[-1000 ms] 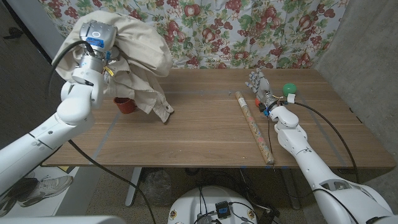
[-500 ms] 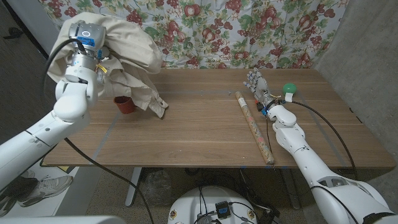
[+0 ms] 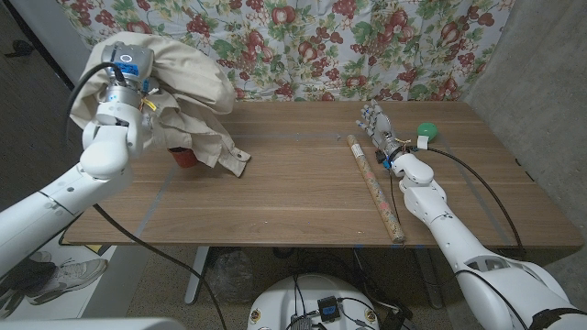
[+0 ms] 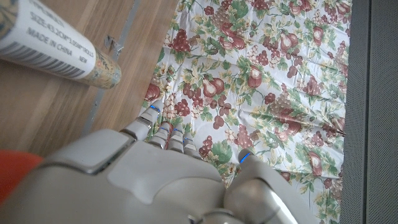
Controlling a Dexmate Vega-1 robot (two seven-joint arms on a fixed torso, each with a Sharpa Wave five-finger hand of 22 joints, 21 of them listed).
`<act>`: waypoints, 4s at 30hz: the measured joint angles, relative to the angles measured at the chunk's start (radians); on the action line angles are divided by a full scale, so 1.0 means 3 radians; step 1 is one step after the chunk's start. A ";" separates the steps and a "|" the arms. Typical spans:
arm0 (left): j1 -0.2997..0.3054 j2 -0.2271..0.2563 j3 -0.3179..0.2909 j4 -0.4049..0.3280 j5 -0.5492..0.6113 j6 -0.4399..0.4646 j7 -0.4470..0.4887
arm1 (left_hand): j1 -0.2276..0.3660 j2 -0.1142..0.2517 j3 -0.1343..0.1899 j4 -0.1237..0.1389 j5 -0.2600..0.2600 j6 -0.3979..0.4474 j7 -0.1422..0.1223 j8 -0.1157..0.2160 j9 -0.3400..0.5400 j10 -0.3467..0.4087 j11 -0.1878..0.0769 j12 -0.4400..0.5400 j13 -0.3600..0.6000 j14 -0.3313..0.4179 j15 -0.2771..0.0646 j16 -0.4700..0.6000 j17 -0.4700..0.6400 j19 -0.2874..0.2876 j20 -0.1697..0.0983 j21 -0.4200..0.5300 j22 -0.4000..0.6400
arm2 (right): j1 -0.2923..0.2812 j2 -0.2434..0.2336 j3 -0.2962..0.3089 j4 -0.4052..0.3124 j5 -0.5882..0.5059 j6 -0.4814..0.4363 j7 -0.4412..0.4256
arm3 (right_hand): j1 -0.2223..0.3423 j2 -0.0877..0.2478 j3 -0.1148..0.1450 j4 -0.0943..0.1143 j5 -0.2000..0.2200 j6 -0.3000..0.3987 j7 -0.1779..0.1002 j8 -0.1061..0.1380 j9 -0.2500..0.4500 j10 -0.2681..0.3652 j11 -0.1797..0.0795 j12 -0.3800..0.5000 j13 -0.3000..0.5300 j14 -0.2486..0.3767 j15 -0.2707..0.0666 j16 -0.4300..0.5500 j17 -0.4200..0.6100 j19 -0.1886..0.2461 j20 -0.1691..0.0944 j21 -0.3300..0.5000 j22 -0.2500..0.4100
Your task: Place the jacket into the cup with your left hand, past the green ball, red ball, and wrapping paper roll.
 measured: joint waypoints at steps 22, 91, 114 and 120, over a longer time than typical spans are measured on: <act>-0.0042 0.0061 0.0215 0.0117 -0.0152 0.0096 -0.0041 | 0.0003 0.0003 0.0009 -0.0009 0.0002 0.0016 -0.0008 -0.0026 -0.0017 0.0001 0.0003 -0.0012 0.0018 0.0000 0.0001 -0.0002 -0.0001 0.0000 0.0000 0.0025 -0.0051 | 0.0025 0.0001 -0.0030 0.0032 -0.0013 0.0003 -0.0002 | 0.0000 0.0000 0.0000 0.0000 0.0000 0.0000 0.0000 0.0000 0.0000 0.0000 0.0000 0.0000 0.0000 0.0000 0.0000 0.0000 0.0000 0.0000 0.0000 0.0000 0.0000; -0.0263 0.0107 0.0757 0.0198 -0.0011 0.0262 -0.0763 | -0.0791 0.0141 0.1094 0.1278 -0.0587 -0.1170 -0.0089 -0.1293 -0.1038 -0.1416 0.0018 -0.1735 0.1034 -0.1268 0.0190 -0.3807 -0.2408 -0.1155 0.0669 -0.0292 -0.1441 | -0.0114 -0.0052 -0.0021 -0.0163 -0.0021 -0.0061 -0.0016 | 0.0017 0.0017 -0.0010 -0.0010 0.0000 0.0000 0.0000 0.0000 0.0000 0.0000 0.0000 0.0000 0.0000 0.0000 0.0000 0.0000 0.0000 0.0000 0.0000 0.0000 0.0000; -0.0116 0.0148 0.0616 0.0069 0.0207 0.0089 -0.0757 | -0.1142 0.0156 0.0853 0.1185 -0.0681 -0.1993 -0.0228 -0.1331 -0.1412 -0.2085 0.0071 -0.2138 0.0656 -0.2216 0.0478 -0.4456 -0.3149 -0.1951 0.0721 -0.0804 -0.1491 | -0.0095 -0.0044 -0.0021 -0.0118 -0.0021 -0.0044 -0.0006 | 0.0017 0.0017 -0.0014 -0.0014 0.0000 0.0000 0.0000 0.0000 0.0000 0.0000 0.0000 0.0000 0.0000 -0.0019 0.0019 0.0000 0.0000 0.0000 0.0000 0.0000 0.0000; -0.0030 0.0148 0.0488 0.0009 0.0126 0.0024 -0.0622 | -0.1283 0.0128 0.0755 0.1255 -0.0706 -0.2012 -0.0247 -0.1316 -0.1452 -0.2103 0.0053 -0.2138 0.0614 -0.2235 0.0459 -0.4453 -0.3201 -0.1999 0.0734 -0.0877 -0.1491 | -0.0082 -0.0041 -0.0021 -0.0094 -0.0017 -0.0031 0.0003 | 0.0017 0.0017 -0.0014 -0.0014 0.0000 0.0000 0.0000 0.0000 0.0000 0.0000 0.0000 0.0000 0.0000 -0.0019 0.0019 0.0000 0.0000 0.0000 0.0000 0.0000 0.0000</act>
